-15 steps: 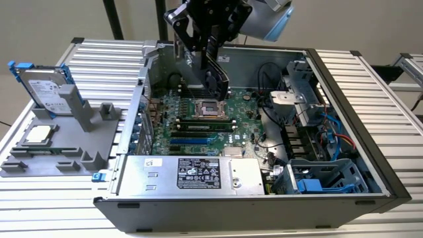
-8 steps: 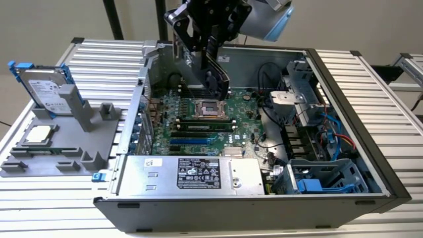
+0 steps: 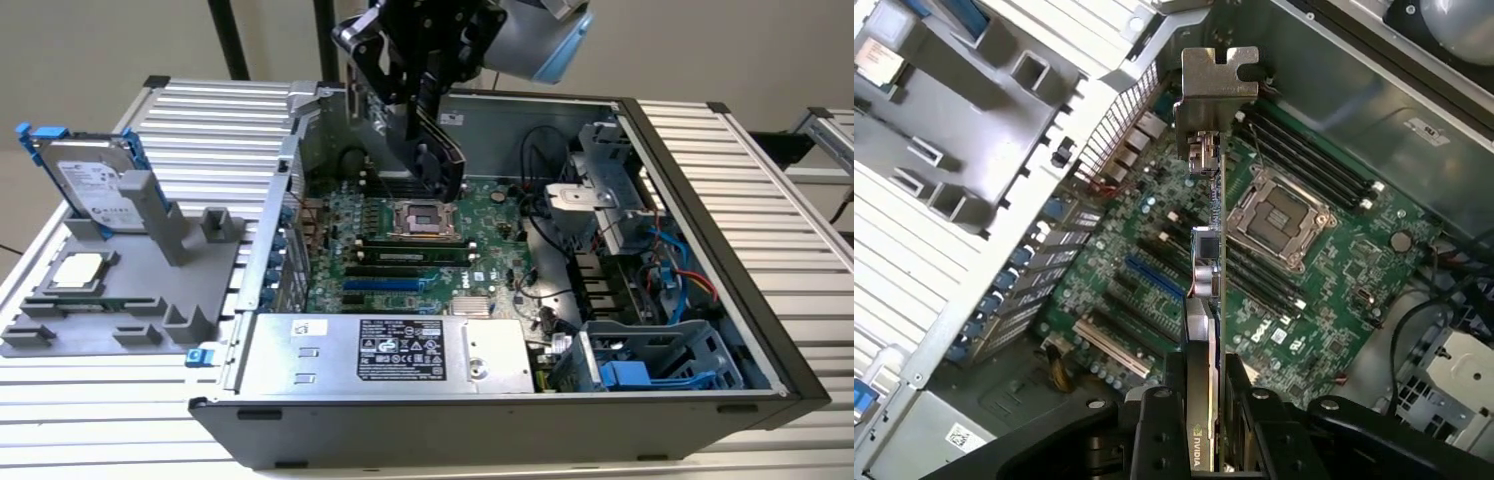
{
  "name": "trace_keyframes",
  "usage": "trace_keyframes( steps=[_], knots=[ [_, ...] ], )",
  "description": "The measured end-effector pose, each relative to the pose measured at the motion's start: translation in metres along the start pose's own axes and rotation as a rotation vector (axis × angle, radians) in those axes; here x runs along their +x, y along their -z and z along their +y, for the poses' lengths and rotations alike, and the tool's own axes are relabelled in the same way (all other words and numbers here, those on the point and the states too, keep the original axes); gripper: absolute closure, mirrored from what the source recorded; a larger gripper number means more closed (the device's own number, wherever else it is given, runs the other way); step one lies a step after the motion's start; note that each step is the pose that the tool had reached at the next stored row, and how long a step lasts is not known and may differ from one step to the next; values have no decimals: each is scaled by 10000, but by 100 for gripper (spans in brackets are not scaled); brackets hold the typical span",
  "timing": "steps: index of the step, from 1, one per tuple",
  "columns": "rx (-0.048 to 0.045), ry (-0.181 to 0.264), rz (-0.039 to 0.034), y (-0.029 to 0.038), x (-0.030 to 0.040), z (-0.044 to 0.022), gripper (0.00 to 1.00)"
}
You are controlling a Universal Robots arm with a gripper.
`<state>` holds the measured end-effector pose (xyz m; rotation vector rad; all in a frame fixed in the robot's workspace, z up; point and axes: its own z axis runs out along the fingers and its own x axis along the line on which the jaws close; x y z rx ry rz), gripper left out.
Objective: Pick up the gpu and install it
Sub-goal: 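Insert the gpu into the slot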
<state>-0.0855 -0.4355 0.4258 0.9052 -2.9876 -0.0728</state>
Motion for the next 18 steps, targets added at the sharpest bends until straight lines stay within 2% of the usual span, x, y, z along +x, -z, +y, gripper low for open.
trace_keyframes(
  steps=[18],
  knots=[
    [4, 1103, 53, 2, 0, 0, 100]
  ],
)
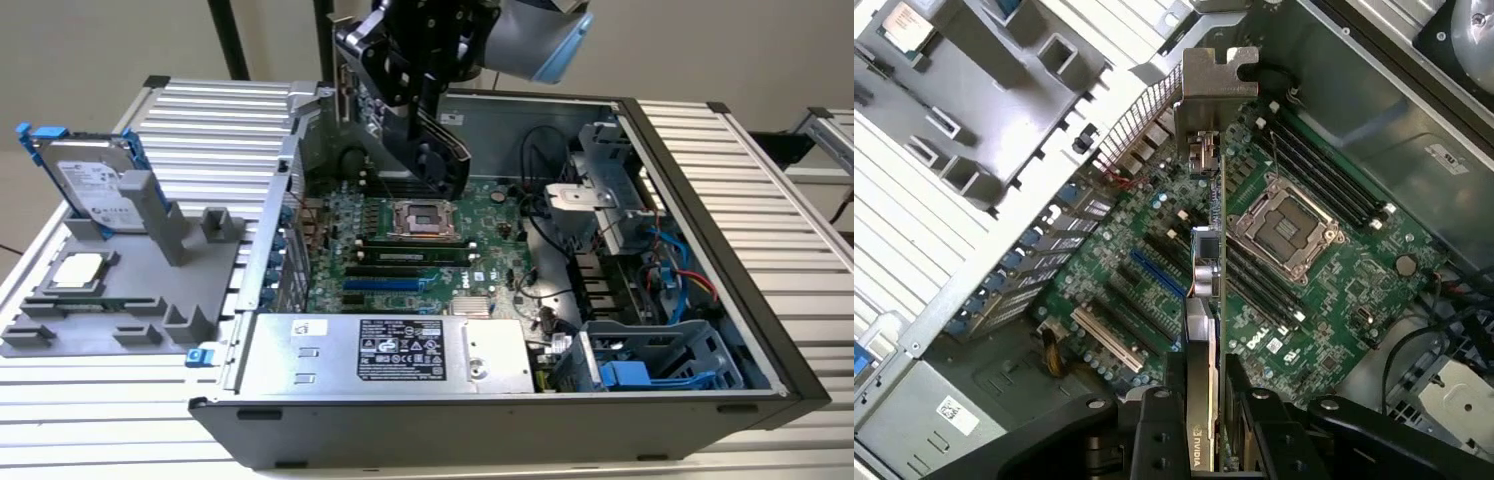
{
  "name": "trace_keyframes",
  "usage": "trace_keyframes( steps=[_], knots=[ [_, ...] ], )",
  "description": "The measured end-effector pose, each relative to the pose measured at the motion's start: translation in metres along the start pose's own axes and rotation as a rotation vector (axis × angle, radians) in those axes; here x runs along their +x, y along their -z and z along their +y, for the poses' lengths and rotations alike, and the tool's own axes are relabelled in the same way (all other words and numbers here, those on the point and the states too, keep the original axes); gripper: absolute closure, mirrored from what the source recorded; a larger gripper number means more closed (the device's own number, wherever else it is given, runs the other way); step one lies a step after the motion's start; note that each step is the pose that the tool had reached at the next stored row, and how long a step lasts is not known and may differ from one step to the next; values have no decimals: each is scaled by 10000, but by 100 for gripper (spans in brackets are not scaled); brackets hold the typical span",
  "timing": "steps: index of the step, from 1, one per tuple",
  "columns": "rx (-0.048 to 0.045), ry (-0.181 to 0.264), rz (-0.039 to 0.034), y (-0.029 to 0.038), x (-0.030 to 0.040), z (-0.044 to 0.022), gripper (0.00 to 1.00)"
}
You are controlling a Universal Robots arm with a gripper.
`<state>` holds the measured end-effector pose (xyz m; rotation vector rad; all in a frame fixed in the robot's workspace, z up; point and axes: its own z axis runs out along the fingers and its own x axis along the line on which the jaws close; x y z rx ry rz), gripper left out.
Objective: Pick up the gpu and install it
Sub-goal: 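Insert the gpu into the slot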
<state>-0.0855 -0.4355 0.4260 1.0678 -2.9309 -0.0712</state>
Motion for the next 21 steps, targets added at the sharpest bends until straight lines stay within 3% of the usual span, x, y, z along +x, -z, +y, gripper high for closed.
trace_keyframes(
  steps=[21],
  knots=[
    [5, 1033, 53, 3, 0, 1, 100]
  ],
)
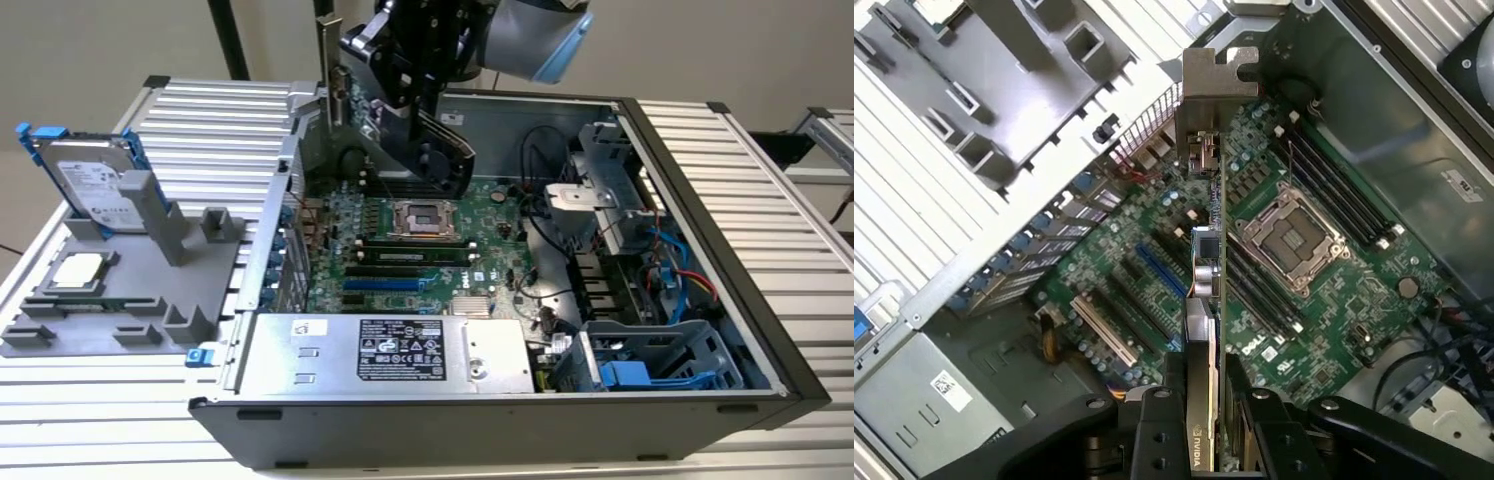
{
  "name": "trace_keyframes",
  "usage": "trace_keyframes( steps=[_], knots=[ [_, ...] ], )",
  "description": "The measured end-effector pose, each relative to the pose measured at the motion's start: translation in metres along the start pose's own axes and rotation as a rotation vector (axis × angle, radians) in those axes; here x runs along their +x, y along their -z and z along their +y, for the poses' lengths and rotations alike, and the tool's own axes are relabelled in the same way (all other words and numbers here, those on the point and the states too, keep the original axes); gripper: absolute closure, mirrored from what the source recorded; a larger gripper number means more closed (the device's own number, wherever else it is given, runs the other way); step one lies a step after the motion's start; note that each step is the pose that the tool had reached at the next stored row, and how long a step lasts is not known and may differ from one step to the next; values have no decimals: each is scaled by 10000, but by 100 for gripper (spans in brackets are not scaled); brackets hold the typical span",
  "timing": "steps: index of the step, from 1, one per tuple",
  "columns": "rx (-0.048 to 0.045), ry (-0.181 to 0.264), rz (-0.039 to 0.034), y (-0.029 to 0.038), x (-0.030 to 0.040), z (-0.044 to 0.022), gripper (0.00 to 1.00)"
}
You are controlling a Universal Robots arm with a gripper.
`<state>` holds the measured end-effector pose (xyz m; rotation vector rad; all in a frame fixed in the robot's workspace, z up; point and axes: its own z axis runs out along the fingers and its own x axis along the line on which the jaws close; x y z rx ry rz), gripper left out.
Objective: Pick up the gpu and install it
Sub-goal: 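Insert the gpu into the slot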
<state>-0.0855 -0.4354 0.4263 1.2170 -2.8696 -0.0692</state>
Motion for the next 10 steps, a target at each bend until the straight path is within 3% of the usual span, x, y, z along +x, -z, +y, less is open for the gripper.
trace_keyframes(
  steps=[10],
  knots=[
    [3, 612, 31, 2, 0, 0, 100]
  ],
)
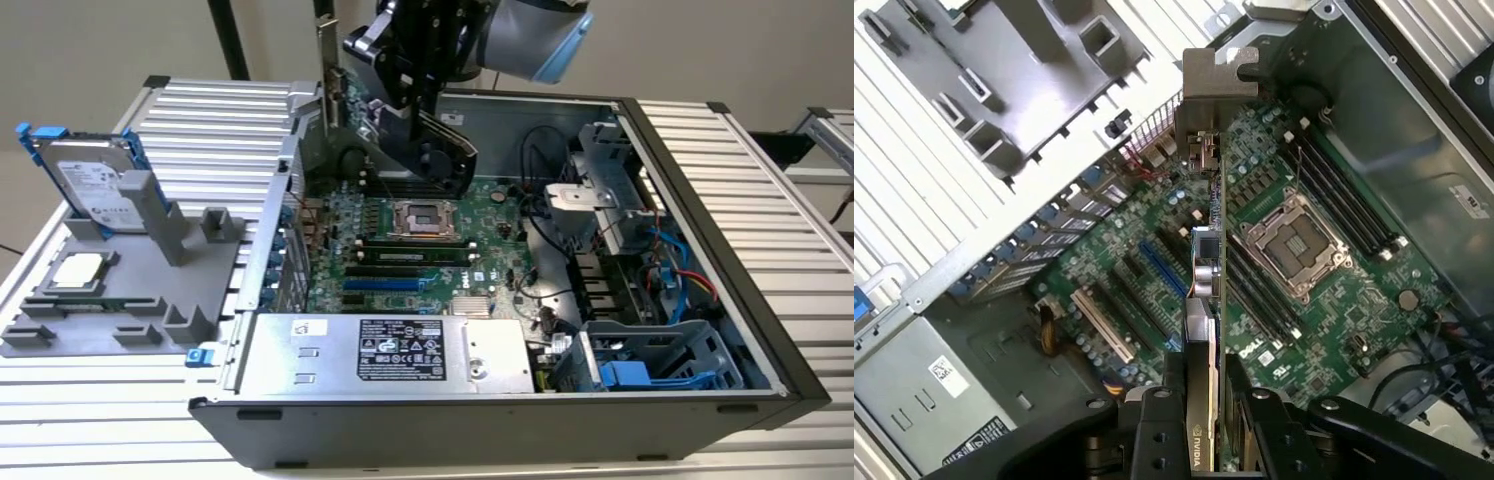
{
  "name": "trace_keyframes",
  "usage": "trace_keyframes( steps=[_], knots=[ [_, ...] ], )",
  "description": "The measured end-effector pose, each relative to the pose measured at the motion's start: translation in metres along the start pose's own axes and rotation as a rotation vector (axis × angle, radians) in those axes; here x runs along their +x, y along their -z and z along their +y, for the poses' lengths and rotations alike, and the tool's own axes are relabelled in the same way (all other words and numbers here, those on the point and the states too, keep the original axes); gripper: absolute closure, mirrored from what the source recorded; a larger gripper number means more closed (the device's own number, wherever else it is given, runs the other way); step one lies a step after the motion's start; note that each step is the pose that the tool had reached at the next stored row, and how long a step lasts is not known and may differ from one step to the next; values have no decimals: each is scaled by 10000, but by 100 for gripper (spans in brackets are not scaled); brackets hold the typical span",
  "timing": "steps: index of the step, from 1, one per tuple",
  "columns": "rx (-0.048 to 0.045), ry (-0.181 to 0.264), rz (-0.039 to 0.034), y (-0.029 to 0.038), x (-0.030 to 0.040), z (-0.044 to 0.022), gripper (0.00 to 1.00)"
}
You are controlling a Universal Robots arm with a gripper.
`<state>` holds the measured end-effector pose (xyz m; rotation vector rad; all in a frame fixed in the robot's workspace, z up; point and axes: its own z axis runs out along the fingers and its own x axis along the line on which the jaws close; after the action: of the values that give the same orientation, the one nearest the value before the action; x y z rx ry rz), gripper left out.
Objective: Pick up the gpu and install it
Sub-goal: 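Insert the gpu into the slot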
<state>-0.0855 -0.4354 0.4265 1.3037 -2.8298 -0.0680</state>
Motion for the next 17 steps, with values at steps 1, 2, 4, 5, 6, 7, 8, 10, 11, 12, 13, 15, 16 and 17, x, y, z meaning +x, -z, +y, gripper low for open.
trace_keyframes(
  steps=[1, 2, 4, 5, 6, 7, 8, 10, 11, 12, 13, 15, 16, 17],
  knots=[
    [1, 84, 4, 0, 0, 0, 100],
    [1, 170, 7, 0, 0, 0, 100],
    [2, 369, 18, 0, 0, 0, 100],
    [2, 481, 23, 0, 0, 0, 100],
    [3, 617, 30, 0, 0, 0, 100],
    [3, 751, 37, 0, 0, 0, 100],
    [4, 892, 44, 0, 0, 0, 100],
    [5, 1179, 59, 0, 0, 0, 100],
    [6, 1330, 66, 0, 0, 0, 100],
    [7, 1492, 74, 0, 0, 0, 100],
    [7, 1642, 82, 0, 0, 0, 100],
    [8, 1951, 98, 0, 0, 0, 100],
    [10, 2099, 105, 0, 0, 0, 100],
    [10, 2251, 112, 0, 0, 0, 100]
  ],
)
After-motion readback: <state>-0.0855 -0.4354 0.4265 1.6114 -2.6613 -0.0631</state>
